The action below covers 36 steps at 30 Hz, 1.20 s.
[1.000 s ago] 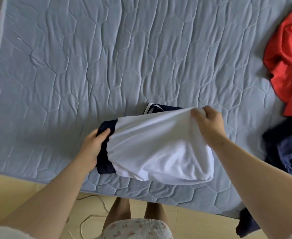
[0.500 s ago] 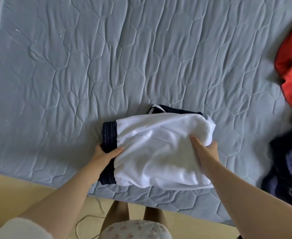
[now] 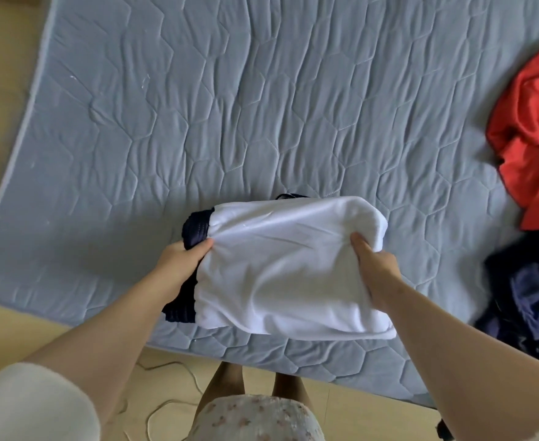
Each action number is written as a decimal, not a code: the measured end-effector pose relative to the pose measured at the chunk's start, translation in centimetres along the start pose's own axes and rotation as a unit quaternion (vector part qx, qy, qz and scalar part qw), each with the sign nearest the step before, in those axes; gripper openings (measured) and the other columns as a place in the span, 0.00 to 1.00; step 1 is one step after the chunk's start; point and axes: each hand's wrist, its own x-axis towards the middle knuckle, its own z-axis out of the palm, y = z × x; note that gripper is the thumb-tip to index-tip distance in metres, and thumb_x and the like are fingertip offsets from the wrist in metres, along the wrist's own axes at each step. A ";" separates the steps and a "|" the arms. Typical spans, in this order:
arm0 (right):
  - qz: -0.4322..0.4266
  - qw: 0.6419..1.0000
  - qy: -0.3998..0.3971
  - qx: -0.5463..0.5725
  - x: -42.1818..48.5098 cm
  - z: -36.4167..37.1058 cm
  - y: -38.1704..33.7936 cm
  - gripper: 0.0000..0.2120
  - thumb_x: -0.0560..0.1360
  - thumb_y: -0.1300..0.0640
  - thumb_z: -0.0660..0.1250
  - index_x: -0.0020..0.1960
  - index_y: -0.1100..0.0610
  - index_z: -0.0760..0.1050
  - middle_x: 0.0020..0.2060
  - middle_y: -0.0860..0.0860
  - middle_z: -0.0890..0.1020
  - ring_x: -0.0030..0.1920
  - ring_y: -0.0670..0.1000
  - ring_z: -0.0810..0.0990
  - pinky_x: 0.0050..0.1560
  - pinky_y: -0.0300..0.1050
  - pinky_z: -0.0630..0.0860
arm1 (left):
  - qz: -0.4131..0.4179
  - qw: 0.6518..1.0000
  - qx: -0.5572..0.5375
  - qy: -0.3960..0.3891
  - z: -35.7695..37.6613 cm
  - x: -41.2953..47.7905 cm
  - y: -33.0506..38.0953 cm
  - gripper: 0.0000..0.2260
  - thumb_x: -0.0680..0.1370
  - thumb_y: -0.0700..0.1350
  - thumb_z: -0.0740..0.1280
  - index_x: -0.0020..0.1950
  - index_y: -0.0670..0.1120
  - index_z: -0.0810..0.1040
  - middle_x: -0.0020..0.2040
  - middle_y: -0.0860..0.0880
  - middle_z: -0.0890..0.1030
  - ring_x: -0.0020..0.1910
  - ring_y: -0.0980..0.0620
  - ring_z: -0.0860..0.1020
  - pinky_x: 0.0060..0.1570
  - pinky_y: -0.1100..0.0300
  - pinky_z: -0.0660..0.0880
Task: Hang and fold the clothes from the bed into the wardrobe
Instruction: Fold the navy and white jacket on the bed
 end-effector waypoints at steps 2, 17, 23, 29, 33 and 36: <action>-0.011 1.000 -0.003 0.003 -2.2 0.2 -1.7 0.20 0.73 0.40 0.65 0.51 0.56 0.72 0.44 0.54 0.77 0.47 0.57 0.76 0.49 0.47 0.71 | 0.006 1.000 -0.014 -0.003 -2.2 -1.4 1.8 0.07 0.74 0.52 0.69 0.41 0.51 0.76 0.38 0.50 0.79 0.36 0.53 0.78 0.31 0.62 0.70; -0.233 0.966 -0.109 -0.029 -24.4 4.5 -22.0 0.28 0.71 0.41 0.66 0.60 0.62 0.73 0.50 0.57 0.79 0.49 0.59 0.78 0.50 0.48 0.75 | 0.084 0.973 -0.182 0.118 -23.4 -18.1 11.5 0.15 0.69 0.54 0.73 0.50 0.47 0.79 0.42 0.46 0.83 0.43 0.46 0.81 0.40 0.56 0.75; -0.328 0.926 -0.175 -0.072 -36.2 8.3 -27.3 0.27 0.73 0.44 0.66 0.63 0.62 0.70 0.40 0.52 0.72 0.43 0.56 0.72 0.46 0.46 0.66 | 0.122 0.942 -0.239 0.202 -33.4 -26.1 11.3 0.16 0.70 0.53 0.73 0.50 0.44 0.78 0.46 0.44 0.82 0.45 0.44 0.80 0.43 0.55 0.75; -0.400 0.869 -0.259 -0.134 -48.7 15.4 -28.8 0.28 0.75 0.45 0.64 0.67 0.62 0.67 0.50 0.55 0.72 0.47 0.56 0.70 0.48 0.48 0.64 | 0.138 0.902 -0.300 0.278 -44.3 -33.8 6.7 0.13 0.70 0.53 0.73 0.44 0.45 0.78 0.41 0.45 0.83 0.39 0.47 0.81 0.33 0.59 0.73; -0.425 0.837 -0.305 -0.161 -56.5 21.9 -27.7 0.27 0.74 0.47 0.66 0.66 0.62 0.68 0.41 0.52 0.72 0.38 0.52 0.70 0.43 0.45 0.64 | 0.144 0.877 -0.328 0.321 -51.9 -37.4 2.2 0.13 0.70 0.52 0.73 0.45 0.45 0.78 0.40 0.45 0.83 0.39 0.47 0.81 0.34 0.59 0.74; -0.444 0.812 -0.330 -0.188 -61.9 27.7 -26.4 0.26 0.74 0.46 0.66 0.66 0.61 0.69 0.40 0.50 0.73 0.37 0.51 0.71 0.44 0.45 0.64 | 0.145 0.851 -0.358 0.357 -57.2 -38.7 -2.2 0.11 0.70 0.50 0.73 0.45 0.44 0.78 0.42 0.44 0.82 0.41 0.45 0.80 0.38 0.58 0.75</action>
